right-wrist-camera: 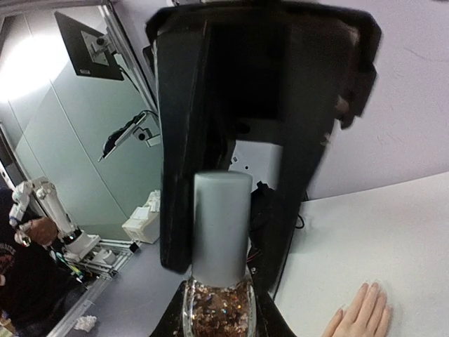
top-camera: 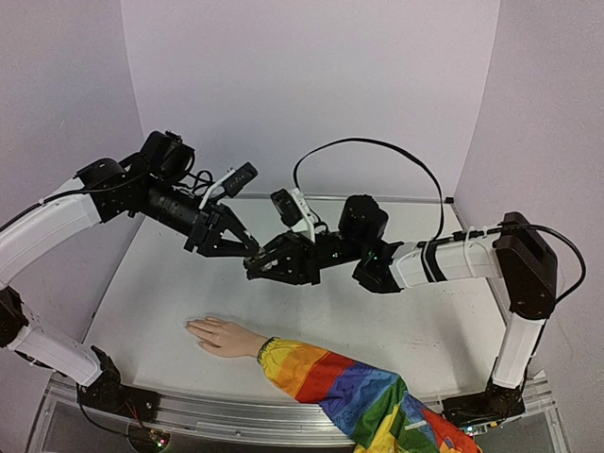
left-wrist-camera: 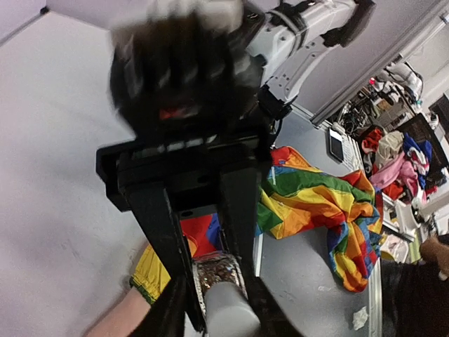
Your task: Paint the nails
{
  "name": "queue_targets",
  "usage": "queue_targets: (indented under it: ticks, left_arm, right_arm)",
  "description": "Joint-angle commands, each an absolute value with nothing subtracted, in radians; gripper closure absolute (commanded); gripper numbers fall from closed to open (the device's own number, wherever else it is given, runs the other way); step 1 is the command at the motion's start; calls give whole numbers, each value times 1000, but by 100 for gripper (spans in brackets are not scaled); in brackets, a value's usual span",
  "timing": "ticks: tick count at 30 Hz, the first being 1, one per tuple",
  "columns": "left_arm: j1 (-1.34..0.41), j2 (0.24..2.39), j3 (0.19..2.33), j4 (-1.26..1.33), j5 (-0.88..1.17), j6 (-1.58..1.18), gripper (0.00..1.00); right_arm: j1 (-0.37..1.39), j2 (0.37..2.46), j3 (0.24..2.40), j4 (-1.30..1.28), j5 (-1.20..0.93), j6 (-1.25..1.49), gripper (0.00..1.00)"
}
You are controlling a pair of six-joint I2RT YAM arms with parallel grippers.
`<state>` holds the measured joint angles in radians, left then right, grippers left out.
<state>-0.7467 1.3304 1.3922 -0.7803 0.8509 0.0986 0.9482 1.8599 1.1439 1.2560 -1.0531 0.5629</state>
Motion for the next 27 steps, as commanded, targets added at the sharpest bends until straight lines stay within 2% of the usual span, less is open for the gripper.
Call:
queue_targets:
  ticks: [1, 2, 4, 5, 6, 8, 12, 13, 17, 20, 27]
  left_arm:
    - [-793, 1322, 1380, -836, 698, 65, 55]
    - [-784, 1295, 1378, -834, 669, 55, 42]
    - [-761, 1225, 1367, -821, 607, 17, 27]
    - [-742, 1198, 1358, -815, 582, 10, 16]
    - [-733, 1172, 1348, -809, 577, -23, 8]
    - [-726, 1121, 1321, -773, 555, -74, 2]
    - [-726, 1050, 1271, -630, 447, -282, 1]
    - [-726, 1038, 1263, -584, 418, -342, 1]
    - [-727, 1010, 1255, -441, 282, -461, 3]
    - [-729, 1027, 1252, -364, 230, -478, 7]
    - [-737, 1110, 1267, -269, 230, -473, 22]
  right_arm:
    - [943, 1687, 1122, 1471, -859, 435, 100]
    - [942, 1667, 1096, 1417, -799, 383, 100]
    - [941, 1632, 1069, 1293, -673, 283, 100]
    - [940, 1618, 1059, 1247, -606, 240, 100]
    - [941, 1602, 1050, 1213, -527, 216, 100]
    - [942, 1575, 1029, 1186, -374, 187, 100]
    - [977, 1571, 1052, 1119, -114, 124, 100]
    - [1003, 1579, 1064, 1103, 40, 93, 100]
    - [1108, 1633, 1126, 1087, 406, 10, 100]
    - [1149, 1683, 1176, 1070, 504, 8, 100]
    - [1223, 1789, 1301, 1013, 518, -66, 100]
